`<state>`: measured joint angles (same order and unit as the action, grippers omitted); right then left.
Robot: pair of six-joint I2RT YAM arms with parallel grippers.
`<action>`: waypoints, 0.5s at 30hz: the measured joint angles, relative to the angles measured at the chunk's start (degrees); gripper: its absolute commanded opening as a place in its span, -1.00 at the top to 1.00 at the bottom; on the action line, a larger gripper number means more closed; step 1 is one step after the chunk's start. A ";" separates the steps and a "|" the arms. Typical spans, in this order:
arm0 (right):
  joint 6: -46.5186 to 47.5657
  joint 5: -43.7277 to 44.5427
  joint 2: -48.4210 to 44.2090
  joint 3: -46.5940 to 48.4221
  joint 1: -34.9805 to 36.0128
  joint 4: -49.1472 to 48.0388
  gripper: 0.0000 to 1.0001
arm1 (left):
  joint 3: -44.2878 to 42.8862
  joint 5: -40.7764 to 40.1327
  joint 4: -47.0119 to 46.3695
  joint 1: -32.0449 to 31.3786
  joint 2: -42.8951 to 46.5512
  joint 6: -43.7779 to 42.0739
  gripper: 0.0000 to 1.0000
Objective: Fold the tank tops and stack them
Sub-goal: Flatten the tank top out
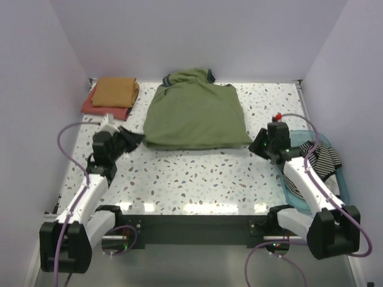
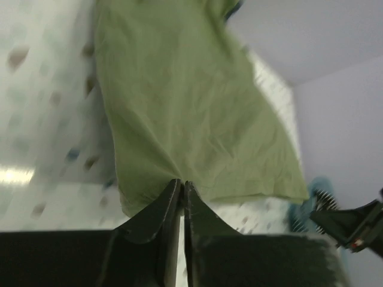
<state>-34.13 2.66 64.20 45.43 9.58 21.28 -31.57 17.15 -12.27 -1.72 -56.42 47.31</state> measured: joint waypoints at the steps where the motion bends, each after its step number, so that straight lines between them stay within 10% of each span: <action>1: -0.61 -0.48 -1.62 -3.19 -0.02 2.64 -0.19 | 5.03 0.07 3.45 -0.35 2.45 -0.20 0.36; 9: -2.91 -3.19 -18.27 -10.10 0.00 11.41 -0.51 | 14.08 -1.18 21.16 -1.75 16.55 -0.42 0.17; 15: -2.99 -0.33 -14.29 -9.77 -0.02 12.22 -0.13 | 6.95 -8.28 29.59 -1.75 13.51 -1.60 0.31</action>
<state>-37.12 2.33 49.91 35.66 9.56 33.50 -24.62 8.86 17.32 -3.46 -42.92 45.71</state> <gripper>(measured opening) 0.678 0.357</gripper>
